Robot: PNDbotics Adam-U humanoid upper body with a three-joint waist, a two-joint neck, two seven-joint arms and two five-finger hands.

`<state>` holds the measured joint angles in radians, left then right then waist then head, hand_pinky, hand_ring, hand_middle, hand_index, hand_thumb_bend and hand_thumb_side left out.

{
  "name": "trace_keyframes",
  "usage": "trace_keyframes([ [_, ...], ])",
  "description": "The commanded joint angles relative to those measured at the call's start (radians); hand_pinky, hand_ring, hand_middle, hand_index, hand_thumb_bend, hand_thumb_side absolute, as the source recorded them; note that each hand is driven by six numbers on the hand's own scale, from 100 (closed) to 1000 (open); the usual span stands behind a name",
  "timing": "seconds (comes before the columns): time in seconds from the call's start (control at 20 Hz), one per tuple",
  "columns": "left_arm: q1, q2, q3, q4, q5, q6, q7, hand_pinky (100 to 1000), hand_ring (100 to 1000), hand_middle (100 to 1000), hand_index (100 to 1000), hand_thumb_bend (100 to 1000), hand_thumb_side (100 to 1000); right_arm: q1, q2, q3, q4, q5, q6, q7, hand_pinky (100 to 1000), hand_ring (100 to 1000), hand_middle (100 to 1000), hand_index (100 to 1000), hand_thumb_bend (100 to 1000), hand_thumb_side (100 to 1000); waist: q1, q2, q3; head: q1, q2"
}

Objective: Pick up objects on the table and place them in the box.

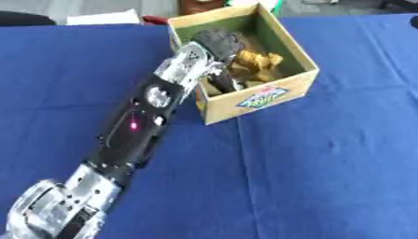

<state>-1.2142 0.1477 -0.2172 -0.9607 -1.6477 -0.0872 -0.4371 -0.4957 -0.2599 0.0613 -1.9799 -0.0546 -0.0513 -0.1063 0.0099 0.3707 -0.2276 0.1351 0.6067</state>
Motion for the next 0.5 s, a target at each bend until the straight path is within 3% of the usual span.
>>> trace_keyframes([
  [0.05, -0.017, 0.025, -0.002, -0.078, -0.019, 0.019, 0.062, 730, 888, 888, 1000, 936, 1000, -0.006, -0.016, -0.009, -0.02, 0.001, 0.001, -0.003, 871, 734, 716, 861, 100, 793, -0.003, -0.029, 0.007, -0.009, 0.011],
  [0.2, -0.007, 0.042, 0.002, -0.181, 0.008, 0.066, 0.239, 707, 856, 858, 998, 895, 1000, -0.007, -0.02, -0.012, -0.02, 0.005, -0.001, -0.006, 870, 734, 716, 860, 100, 797, -0.006, -0.03, 0.019, -0.018, 0.019],
  [0.25, -0.001, 0.048, 0.006, -0.222, 0.032, 0.095, 0.313, 699, 841, 842, 990, 826, 1000, -0.009, -0.021, -0.014, -0.02, 0.006, -0.002, -0.008, 870, 734, 716, 860, 100, 799, -0.007, -0.031, 0.023, -0.023, 0.022],
  [0.35, 0.017, 0.061, 0.019, -0.311, 0.139, 0.158, 0.462, 679, 801, 795, 966, 552, 1000, -0.009, -0.026, -0.019, -0.02, 0.008, -0.005, -0.013, 869, 734, 716, 860, 100, 802, -0.01, -0.034, 0.035, -0.039, 0.032],
  [0.4, 0.028, 0.07, 0.024, -0.359, 0.232, 0.182, 0.528, 676, 796, 791, 963, 525, 1000, -0.008, -0.028, -0.022, -0.02, 0.01, -0.006, -0.017, 869, 734, 716, 860, 100, 802, -0.011, -0.035, 0.043, -0.049, 0.037],
  [0.45, 0.038, 0.084, 0.027, -0.41, 0.327, 0.198, 0.588, 659, 774, 774, 953, 396, 1000, -0.005, -0.03, -0.025, -0.02, 0.011, -0.007, -0.021, 868, 735, 716, 860, 100, 803, -0.012, -0.038, 0.053, -0.058, 0.045],
  [0.5, 0.052, 0.104, 0.027, -0.473, 0.427, 0.205, 0.652, 658, 771, 772, 950, 375, 1000, -0.003, -0.032, -0.028, -0.02, 0.013, -0.008, -0.025, 868, 735, 717, 860, 100, 803, -0.013, -0.04, 0.064, -0.067, 0.055],
])
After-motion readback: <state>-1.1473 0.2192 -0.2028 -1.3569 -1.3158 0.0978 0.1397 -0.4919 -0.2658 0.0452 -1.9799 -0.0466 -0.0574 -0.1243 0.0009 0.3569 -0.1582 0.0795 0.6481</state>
